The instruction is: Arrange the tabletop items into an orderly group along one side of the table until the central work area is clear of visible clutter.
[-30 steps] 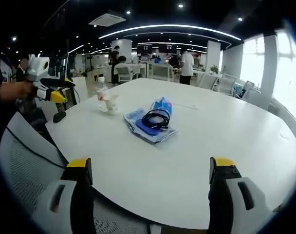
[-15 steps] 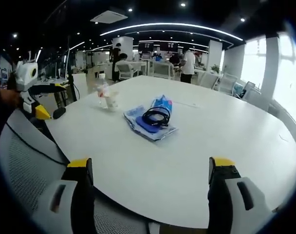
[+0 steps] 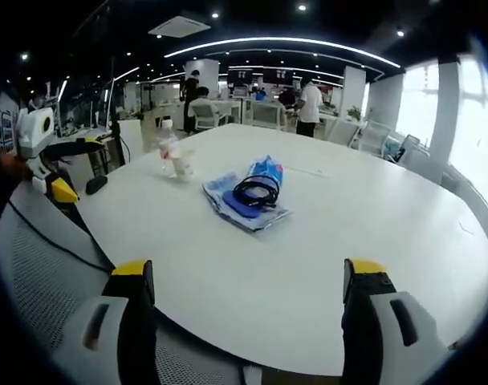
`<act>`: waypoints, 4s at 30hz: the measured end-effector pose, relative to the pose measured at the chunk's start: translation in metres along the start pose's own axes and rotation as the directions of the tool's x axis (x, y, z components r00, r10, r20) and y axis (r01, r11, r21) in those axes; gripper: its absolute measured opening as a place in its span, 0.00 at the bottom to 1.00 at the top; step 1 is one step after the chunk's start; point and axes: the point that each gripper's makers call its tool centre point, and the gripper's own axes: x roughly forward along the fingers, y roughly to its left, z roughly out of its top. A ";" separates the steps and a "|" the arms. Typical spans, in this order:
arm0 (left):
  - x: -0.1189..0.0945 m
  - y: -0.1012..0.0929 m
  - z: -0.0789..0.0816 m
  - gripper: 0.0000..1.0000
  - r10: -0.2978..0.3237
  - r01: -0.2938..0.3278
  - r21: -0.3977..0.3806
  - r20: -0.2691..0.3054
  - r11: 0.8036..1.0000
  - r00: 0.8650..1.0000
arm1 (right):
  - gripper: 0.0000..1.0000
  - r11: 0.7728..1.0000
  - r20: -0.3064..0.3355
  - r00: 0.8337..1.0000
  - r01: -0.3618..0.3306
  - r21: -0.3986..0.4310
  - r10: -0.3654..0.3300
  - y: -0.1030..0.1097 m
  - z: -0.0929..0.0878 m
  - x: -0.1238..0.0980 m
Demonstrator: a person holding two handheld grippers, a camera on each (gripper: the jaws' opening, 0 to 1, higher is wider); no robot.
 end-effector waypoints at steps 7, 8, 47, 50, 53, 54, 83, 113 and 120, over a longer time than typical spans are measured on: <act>-0.002 0.007 0.004 1.00 0.037 -0.037 0.006 0.034 0.999 0.999 | 0.97 1.000 -0.008 1.000 0.002 -0.028 -0.002 0.000 -0.003 0.000; -0.001 0.006 0.002 1.00 0.033 -0.033 0.013 0.027 0.999 0.999 | 0.97 1.000 -0.009 1.000 0.002 -0.031 -0.002 0.000 -0.003 0.000; 0.001 0.011 -0.009 1.00 0.026 -0.027 -0.026 -0.007 0.999 1.000 | 0.99 0.980 -0.106 0.994 -0.055 -0.190 0.035 -0.008 0.023 0.030; 0.000 0.013 -0.008 1.00 0.030 -0.030 -0.030 -0.003 0.999 1.000 | 0.99 0.976 -0.101 0.994 -0.066 -0.206 0.046 -0.008 0.030 0.036; 0.001 0.013 -0.008 1.00 0.032 -0.032 -0.034 -0.003 0.999 0.999 | 0.99 0.970 -0.101 0.993 -0.079 -0.231 0.057 -0.008 0.037 0.041; 0.000 0.013 -0.008 1.00 0.033 -0.033 -0.037 -0.003 0.999 0.999 | 0.99 0.966 -0.098 0.993 -0.085 -0.244 0.062 -0.008 0.040 0.044; 0.001 0.008 -0.013 0.98 0.004 -0.005 -0.024 -0.029 1.000 1.000 | 0.99 0.808 -0.107 0.975 -0.222 -0.546 0.196 0.005 0.098 0.112; 0.000 0.006 -0.014 0.97 -0.011 0.011 -0.008 -0.040 1.000 0.999 | 0.94 0.757 -0.107 0.969 -0.243 -0.607 0.225 -0.005 0.112 0.134; 0.001 0.006 -0.015 0.97 -0.007 0.007 -0.006 -0.044 1.000 0.999 | 0.94 0.755 -0.124 0.966 -0.253 -0.605 0.225 -0.008 0.116 0.146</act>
